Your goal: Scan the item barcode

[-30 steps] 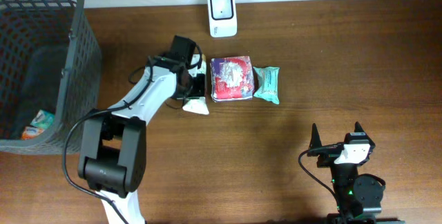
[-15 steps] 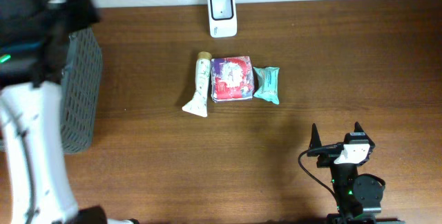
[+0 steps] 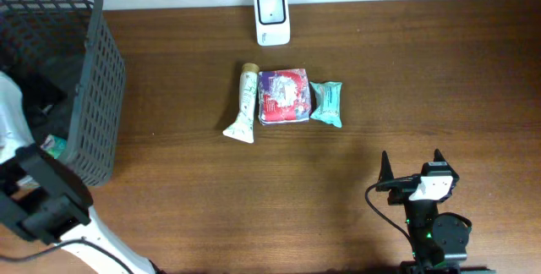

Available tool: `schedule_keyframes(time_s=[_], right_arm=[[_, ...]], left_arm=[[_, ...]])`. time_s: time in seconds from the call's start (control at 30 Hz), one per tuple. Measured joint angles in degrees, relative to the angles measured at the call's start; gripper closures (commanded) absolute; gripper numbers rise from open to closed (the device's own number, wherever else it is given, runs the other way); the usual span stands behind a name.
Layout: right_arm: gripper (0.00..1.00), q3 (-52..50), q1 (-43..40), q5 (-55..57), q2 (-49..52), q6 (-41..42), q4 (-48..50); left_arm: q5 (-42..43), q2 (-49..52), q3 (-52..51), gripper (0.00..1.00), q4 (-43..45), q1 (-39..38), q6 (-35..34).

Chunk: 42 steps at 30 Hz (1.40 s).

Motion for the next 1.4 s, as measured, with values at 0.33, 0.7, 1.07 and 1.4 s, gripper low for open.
schedule_keyframes(time_s=[0.33,0.7,1.07,1.4], right_arm=[[0.01,0.0,0.0,0.0,0.0,-0.02,0.0],[0.01,0.0,0.0,-0.02,0.0,0.0,-0.02],[0.01,0.0,0.0,0.0,0.0,-0.02,0.0],[0.01,0.0,0.0,0.0,0.0,0.0,0.0]], left_arm=[[-5.31,3.82,-7.41,0.43,-1.22,-1.29,-5.99],[-5.55,3.52,-0.63,1.0,-5.66,-0.76,-6.64],[5.38,-21.38,17.4,1.0,-3.82,-19.45,3.02],[4.17,-2.01,15.89,1.0,-6.21,-49.05,12.59]])
